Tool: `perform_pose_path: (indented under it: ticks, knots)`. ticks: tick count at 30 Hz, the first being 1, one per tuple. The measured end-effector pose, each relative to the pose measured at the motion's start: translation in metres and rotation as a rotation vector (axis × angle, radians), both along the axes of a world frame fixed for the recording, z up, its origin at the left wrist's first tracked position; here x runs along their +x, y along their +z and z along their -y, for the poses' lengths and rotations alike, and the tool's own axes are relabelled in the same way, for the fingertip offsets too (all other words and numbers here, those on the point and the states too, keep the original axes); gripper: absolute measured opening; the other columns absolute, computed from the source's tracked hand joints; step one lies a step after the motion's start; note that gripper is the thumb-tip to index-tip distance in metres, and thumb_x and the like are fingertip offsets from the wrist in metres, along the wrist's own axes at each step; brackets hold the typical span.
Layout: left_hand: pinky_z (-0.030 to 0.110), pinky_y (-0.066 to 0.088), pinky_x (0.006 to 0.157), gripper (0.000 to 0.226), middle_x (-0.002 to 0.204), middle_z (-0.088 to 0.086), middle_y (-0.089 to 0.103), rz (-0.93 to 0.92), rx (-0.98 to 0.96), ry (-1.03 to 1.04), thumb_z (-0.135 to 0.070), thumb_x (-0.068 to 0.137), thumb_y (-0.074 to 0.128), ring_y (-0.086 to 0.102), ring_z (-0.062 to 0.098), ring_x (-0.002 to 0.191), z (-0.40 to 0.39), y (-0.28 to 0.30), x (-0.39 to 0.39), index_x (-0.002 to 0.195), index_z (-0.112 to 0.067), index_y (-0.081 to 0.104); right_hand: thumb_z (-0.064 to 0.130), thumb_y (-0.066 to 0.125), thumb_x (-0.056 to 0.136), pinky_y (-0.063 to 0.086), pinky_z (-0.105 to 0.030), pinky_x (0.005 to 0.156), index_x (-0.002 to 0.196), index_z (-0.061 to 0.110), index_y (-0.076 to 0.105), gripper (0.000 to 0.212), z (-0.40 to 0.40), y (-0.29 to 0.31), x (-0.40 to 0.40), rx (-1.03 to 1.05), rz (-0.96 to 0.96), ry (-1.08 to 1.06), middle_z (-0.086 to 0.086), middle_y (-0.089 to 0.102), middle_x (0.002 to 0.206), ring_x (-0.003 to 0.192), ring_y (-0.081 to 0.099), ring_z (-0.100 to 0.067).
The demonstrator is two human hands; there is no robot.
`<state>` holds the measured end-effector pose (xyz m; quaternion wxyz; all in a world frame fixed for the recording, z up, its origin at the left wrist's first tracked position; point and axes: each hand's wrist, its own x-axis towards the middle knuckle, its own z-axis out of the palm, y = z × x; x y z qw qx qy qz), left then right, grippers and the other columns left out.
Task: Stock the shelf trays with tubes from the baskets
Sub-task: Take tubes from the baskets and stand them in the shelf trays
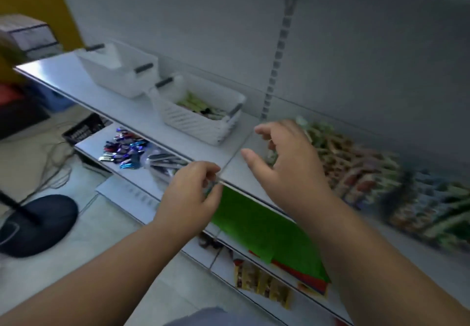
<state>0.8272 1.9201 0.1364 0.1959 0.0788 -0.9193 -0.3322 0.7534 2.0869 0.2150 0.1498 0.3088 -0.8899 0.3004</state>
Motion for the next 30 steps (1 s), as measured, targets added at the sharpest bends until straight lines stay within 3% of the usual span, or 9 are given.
perform_pose_path:
  ticks: [6,13,17,21,25,30]
  knots:
    - [0.034,0.051,0.082,0.026,0.097,-0.010,0.059,0.040,0.006,0.008,-0.025,0.086,0.064,0.056,0.006,0.090,0.117,0.016,-0.005,0.112,-0.023,0.061,0.045,0.061,0.089,0.040,-0.022,0.084,0.122,0.027,0.055,0.038,0.107,0.000,-0.012,0.015,0.086,0.028,0.013,0.049,0.107,0.101,0.047,-0.005]
    - [0.033,0.050,0.080,0.025,0.098,-0.014,0.057,-0.026,0.003,-0.019,-0.029,0.088,0.061,0.054,0.005,0.090,0.162,0.023,-0.088,0.112,-0.025,0.058,0.034,0.063,0.089,0.040,-0.017,0.072,0.108,0.024,0.057,0.023,0.145,-0.006,-0.103,-0.043,0.139,-0.018,0.010,0.050,0.098,0.087,0.048,-0.003]
    - [0.034,0.051,0.076,0.021,0.095,-0.012,0.057,-0.044,-0.018,-0.067,-0.028,0.088,0.059,0.054,0.008,0.085,0.188,0.036,-0.127,0.109,-0.024,0.059,0.030,0.067,0.087,0.039,-0.017,0.065,0.103,0.024,0.059,0.019,0.179,-0.016,-0.162,0.080,0.263,0.004,0.009,0.057,0.092,0.082,0.054,-0.008]
    - [0.029,0.050,0.074,0.020,0.096,-0.013,0.059,-0.042,-0.032,-0.101,-0.023,0.088,0.063,0.054,0.004,0.084,0.221,0.042,-0.154,0.108,-0.025,0.060,0.035,0.066,0.086,0.048,-0.027,0.073,0.109,0.024,0.063,0.025,0.226,-0.031,-0.200,0.329,0.430,0.101,0.007,0.061,0.096,0.089,0.060,-0.014]
    - [0.020,0.047,0.069,0.021,0.093,-0.015,0.057,-0.037,0.015,-0.167,-0.023,0.086,0.062,0.054,0.001,0.083,0.249,0.045,-0.181,0.107,-0.026,0.060,0.041,0.064,0.089,0.046,-0.028,0.068,0.102,0.024,0.063,0.022,0.264,-0.040,-0.221,0.600,0.421,0.169,0.007,0.063,0.094,0.084,0.058,-0.013]
    - [0.012,0.042,0.068,0.022,0.091,-0.018,0.057,-0.030,0.012,-0.370,-0.017,0.086,0.062,0.054,-0.003,0.084,0.284,0.050,-0.216,0.105,-0.027,0.060,0.027,0.060,0.092,0.035,-0.024,0.061,0.106,0.016,0.062,0.018,0.280,-0.046,-0.226,0.743,0.472,0.115,0.002,0.061,0.096,0.080,0.053,-0.014]
